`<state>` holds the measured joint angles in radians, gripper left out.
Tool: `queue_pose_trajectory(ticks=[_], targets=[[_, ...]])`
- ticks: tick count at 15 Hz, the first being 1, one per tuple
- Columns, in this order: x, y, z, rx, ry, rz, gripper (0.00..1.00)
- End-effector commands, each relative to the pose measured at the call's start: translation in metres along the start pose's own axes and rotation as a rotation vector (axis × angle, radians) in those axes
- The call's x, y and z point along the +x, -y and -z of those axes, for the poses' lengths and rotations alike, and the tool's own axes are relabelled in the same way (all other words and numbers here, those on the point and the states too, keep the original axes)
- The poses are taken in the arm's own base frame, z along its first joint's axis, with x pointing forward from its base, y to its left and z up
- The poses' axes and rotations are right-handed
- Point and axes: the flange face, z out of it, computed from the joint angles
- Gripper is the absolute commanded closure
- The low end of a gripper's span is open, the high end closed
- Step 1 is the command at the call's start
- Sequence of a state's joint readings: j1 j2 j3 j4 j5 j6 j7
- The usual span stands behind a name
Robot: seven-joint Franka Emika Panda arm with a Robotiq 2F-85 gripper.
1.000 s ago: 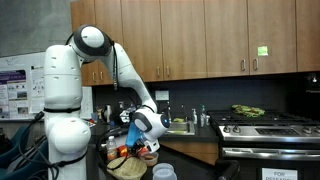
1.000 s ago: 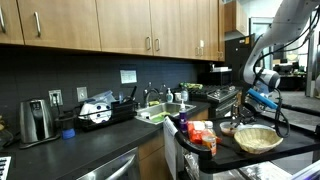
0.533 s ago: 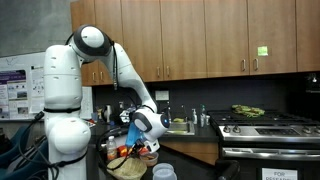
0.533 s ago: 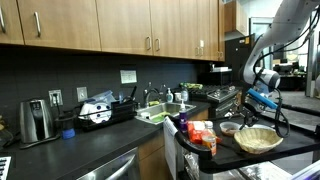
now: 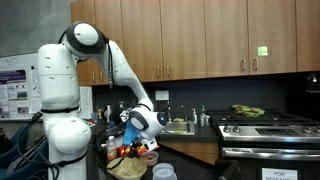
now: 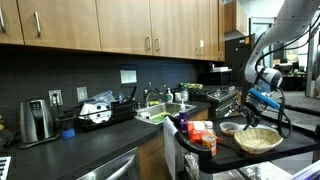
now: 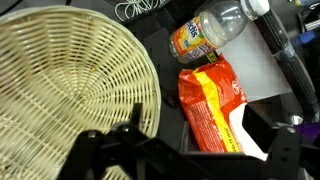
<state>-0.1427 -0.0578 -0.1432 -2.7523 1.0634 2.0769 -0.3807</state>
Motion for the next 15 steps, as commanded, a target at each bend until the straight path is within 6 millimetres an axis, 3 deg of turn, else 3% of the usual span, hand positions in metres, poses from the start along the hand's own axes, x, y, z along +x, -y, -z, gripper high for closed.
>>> queue_pose_trajectory(ticks=[1,2,4,5,8,10,12,15], targets=[[-0.027,0.015,-0.002,-0.025,-0.037,0.031,0.00],[-0.019,0.029,-0.003,-0.036,-0.044,0.049,0.00],[-0.025,0.046,-0.006,-0.056,-0.073,0.094,0.00],[-0.040,0.049,-0.011,-0.073,-0.092,0.123,0.00],[-0.048,0.090,-0.019,-0.121,-0.126,0.220,0.00],[-0.071,0.101,-0.025,-0.167,-0.166,0.292,0.00],[-0.075,0.126,-0.030,-0.218,-0.203,0.360,0.00],[-0.095,0.138,-0.030,-0.308,-0.299,0.445,0.00]])
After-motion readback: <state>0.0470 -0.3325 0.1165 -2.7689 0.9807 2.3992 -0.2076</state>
